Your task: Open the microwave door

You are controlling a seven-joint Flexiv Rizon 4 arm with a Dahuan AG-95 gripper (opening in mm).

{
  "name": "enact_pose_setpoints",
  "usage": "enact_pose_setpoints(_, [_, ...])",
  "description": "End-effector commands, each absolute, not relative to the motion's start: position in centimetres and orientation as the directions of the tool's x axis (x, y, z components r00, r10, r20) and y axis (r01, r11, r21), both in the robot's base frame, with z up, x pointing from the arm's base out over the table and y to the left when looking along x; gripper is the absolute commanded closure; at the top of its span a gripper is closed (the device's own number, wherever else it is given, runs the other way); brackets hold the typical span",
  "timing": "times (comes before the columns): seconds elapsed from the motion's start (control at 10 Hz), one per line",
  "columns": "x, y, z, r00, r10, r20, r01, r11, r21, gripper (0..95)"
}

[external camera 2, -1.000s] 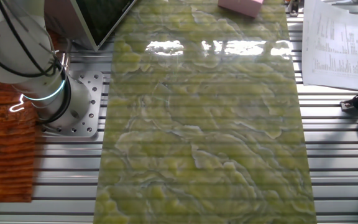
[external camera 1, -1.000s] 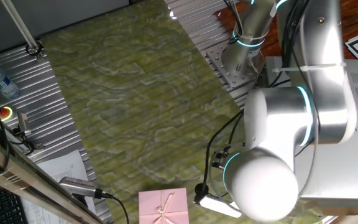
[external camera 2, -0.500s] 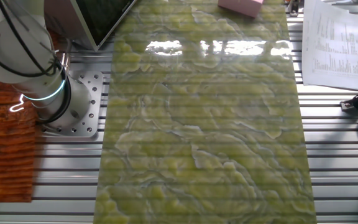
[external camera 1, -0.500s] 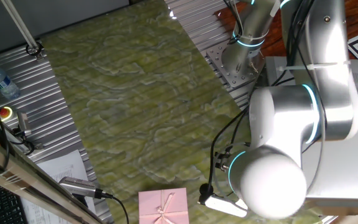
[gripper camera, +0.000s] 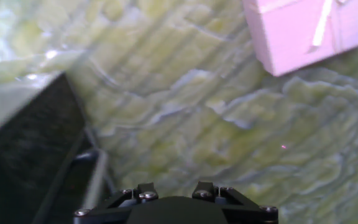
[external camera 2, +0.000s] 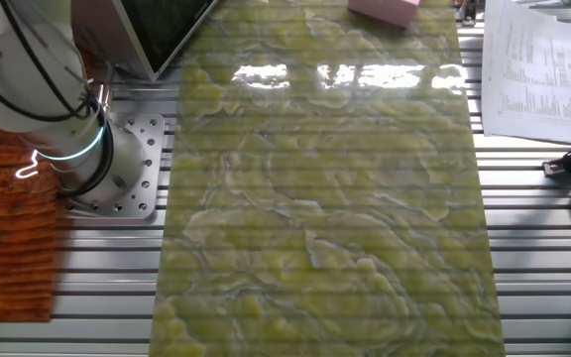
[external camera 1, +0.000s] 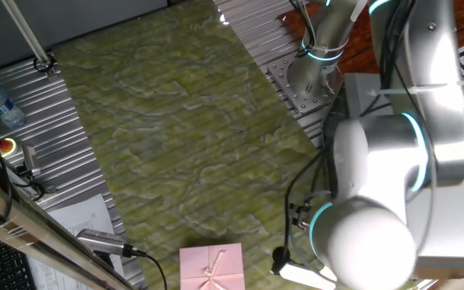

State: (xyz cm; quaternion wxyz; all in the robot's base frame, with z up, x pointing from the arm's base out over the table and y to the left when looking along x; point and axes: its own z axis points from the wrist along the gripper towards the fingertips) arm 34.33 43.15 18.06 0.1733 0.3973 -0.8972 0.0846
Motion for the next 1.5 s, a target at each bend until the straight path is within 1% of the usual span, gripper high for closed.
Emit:
enact_pose_setpoints(0.1, [33.6, 43.6, 18.0, -0.583, -0.741, 0.333, -0.778, 0.628, 0.037, 57.0])
enact_pose_setpoints(0.2, [33.2, 43.9, 18.2, -0.567, -0.755, 0.33, -0.788, 0.614, 0.05, 57.0])
enact_pose_setpoints(0.3, [32.9, 44.2, 18.3, -0.55, -0.767, 0.329, -0.798, 0.599, 0.062, 38.0])
enact_pose_setpoints(0.5, [31.8, 44.9, 17.9, -0.556, -0.756, 0.346, -0.789, 0.61, 0.065, 38.0])
enact_pose_setpoints(0.8, [32.0, 45.3, 17.6, -0.579, -0.739, 0.346, -0.767, 0.637, 0.078, 38.0])
enact_pose_setpoints(1.1, [32.0, 45.5, 17.7, -0.612, -0.682, 0.399, -0.7, 0.703, 0.128, 38.0])
enact_pose_setpoints(1.3, [32.0, 45.5, 17.6, -0.596, -0.675, 0.436, -0.679, 0.713, 0.175, 38.0])
enact_pose_setpoints(1.5, [32.1, 45.7, 17.4, -0.582, -0.674, 0.456, -0.67, 0.714, 0.2, 38.0])
